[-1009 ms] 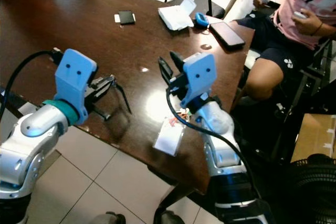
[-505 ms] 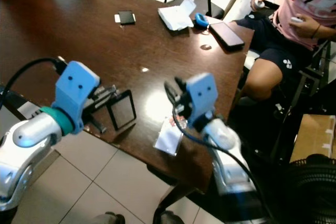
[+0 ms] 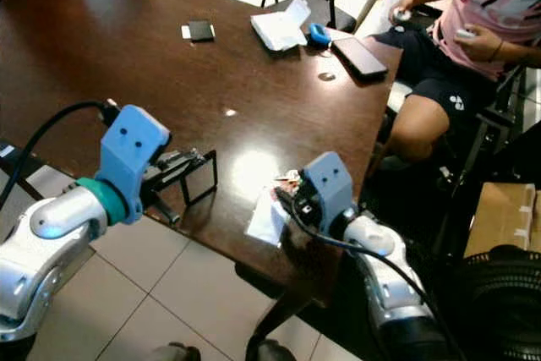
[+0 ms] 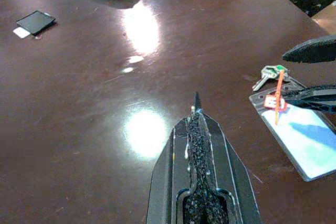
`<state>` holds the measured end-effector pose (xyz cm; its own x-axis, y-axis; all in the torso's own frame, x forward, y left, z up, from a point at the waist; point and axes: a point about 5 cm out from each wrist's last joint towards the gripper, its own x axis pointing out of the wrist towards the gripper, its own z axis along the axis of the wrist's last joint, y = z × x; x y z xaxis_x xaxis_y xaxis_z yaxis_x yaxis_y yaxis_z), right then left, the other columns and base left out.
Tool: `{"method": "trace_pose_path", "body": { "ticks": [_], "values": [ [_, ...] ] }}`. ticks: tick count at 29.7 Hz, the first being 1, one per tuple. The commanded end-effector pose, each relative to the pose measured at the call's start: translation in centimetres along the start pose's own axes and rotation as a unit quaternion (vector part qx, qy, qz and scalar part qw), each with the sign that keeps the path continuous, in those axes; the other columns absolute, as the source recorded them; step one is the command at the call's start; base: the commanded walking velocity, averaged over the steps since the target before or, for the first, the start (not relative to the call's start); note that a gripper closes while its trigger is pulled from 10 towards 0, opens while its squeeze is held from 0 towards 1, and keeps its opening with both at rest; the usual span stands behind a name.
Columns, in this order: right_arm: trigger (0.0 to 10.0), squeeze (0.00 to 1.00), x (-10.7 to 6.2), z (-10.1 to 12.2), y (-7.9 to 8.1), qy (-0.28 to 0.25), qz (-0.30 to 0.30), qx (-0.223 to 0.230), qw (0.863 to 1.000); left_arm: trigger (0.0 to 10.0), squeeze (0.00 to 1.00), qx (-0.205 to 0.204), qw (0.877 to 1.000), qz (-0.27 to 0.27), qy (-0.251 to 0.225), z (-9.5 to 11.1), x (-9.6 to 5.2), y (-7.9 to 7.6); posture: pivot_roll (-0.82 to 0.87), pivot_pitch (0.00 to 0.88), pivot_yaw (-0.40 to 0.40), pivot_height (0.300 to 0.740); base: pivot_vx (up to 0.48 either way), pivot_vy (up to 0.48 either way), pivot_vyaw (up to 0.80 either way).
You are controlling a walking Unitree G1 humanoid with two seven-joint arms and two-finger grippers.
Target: Hang keys on a hook
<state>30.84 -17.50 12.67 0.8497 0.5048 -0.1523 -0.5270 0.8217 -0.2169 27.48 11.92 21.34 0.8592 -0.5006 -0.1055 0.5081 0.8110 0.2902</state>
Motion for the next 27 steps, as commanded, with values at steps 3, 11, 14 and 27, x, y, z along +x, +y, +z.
{"method": "trace_pose_path", "body": {
  "ticks": [3, 11, 14, 27],
  "values": [
    [10.0, 0.00, -0.5, -0.9, -0.6, 0.022, -0.023, 0.023, 0.999, 10.0, 0.00, 0.000, 1.000, 0.000, 0.010, -0.1, 0.1, 0.0, 0.08, 0.092, 0.031, 0.740, 0.000, 0.000, 0.00],
    [10.0, 0.00, -1.0, -0.8, -1.7, 0.021, -0.051, -0.005, 0.998, 10.0, 0.00, -0.002, 1.000, 0.004, 0.015, -0.3, 0.2, 0.0, 0.08, 0.096, 0.027, 0.740, 0.000, 0.000, 0.00],
    [10.0, 0.00, -1.2, -0.7, -2.3, 0.014, -0.065, -0.017, 0.998, 10.0, 0.00, -0.003, 1.000, 0.002, 0.015, -0.3, 0.3, -0.1, 0.07, 0.098, 0.034, 0.740, 0.000, 0.000, 0.00],
    [10.0, 0.00, -0.7, 2.1, -1.0, -0.092, 0.031, 0.097, 0.991, 10.0, 0.00, -0.002, 1.000, 0.002, 0.013, -0.2, 0.3, -0.1, 0.08, 0.103, 0.029, 0.740, 0.000, 0.000, 0.00]
  ]
}}
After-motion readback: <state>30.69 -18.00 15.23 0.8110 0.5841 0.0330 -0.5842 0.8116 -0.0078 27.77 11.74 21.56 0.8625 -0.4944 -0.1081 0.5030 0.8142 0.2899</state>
